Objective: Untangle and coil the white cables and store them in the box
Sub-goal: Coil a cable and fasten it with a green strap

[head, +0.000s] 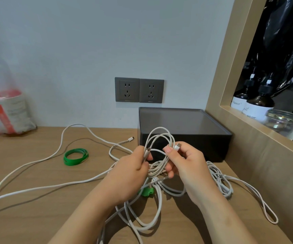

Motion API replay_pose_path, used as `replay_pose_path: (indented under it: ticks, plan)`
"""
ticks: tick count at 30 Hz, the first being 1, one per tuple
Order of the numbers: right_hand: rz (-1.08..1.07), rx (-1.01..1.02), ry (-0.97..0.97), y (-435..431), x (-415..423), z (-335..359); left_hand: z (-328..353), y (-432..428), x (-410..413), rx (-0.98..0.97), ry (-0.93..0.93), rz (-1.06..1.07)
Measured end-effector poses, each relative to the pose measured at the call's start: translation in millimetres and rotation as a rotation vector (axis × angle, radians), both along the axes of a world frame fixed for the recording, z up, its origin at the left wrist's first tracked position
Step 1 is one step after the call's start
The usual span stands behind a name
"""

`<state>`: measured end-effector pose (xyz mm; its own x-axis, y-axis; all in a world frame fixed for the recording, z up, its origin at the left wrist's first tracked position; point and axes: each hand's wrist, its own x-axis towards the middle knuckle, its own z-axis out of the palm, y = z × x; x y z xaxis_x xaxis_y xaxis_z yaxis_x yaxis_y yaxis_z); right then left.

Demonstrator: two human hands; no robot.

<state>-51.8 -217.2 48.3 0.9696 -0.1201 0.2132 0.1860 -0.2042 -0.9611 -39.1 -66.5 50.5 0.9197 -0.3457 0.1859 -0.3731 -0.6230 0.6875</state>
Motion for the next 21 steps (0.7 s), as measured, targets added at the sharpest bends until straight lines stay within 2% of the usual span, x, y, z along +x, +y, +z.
replay_pose_path:
  ticks: [5, 11, 14, 17, 21]
  plan:
    - [0.029, 0.046, 0.03, -3, 0, 0, 4, 6, 0, -0.064, 0.06, -0.059]
    - [0.068, -0.173, 0.004, -1, -1, -1, 8, 11, -1, -0.22, 0.296, -0.084]
    - [0.099, -0.218, -0.028, 2, -3, 1, 9, 12, 0, -0.334, 0.362, -0.098]
    - [0.099, -0.181, -0.065, 2, -4, 3, 11, 11, -3, -0.401, 0.415, -0.202]
    - [0.09, -0.133, -0.085, 2, -7, 5, 8, 5, -4, -0.294, 0.343, -0.164]
